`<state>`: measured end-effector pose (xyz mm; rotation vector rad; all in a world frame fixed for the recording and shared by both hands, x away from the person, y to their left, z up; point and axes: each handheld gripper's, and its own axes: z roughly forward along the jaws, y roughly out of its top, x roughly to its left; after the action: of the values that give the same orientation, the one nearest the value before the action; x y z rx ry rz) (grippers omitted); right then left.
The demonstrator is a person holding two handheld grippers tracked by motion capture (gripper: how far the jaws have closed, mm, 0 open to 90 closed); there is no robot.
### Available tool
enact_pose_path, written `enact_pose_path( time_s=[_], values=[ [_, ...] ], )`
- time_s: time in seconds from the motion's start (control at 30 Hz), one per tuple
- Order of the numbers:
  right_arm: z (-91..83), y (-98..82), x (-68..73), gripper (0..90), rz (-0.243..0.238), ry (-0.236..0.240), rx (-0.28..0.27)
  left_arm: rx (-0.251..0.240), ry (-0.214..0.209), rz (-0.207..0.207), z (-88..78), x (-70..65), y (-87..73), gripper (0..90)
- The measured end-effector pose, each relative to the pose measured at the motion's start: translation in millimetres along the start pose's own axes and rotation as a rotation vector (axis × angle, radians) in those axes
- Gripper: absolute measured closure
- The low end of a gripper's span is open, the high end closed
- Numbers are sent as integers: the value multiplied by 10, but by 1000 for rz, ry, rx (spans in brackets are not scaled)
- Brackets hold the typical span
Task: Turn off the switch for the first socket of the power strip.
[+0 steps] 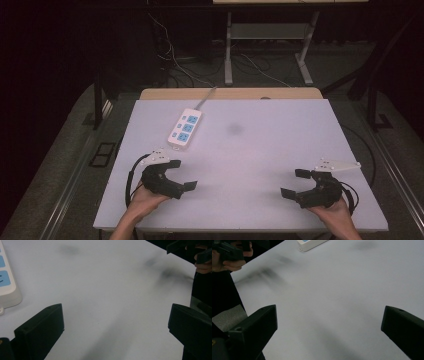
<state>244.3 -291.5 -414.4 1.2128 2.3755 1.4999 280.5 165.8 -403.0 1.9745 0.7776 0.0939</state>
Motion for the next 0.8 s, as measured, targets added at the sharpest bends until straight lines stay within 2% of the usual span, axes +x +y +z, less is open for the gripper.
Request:
enact_pose_path(
  time_s=[0.33,0.8],
  values=[
    [14,-5,-2,3,-6,-8,11,26,-2,16,9,82,113,0],
    [18,-8,3,3,-4,-8,17,47,17,42,-32,173,291,0]
  ],
)
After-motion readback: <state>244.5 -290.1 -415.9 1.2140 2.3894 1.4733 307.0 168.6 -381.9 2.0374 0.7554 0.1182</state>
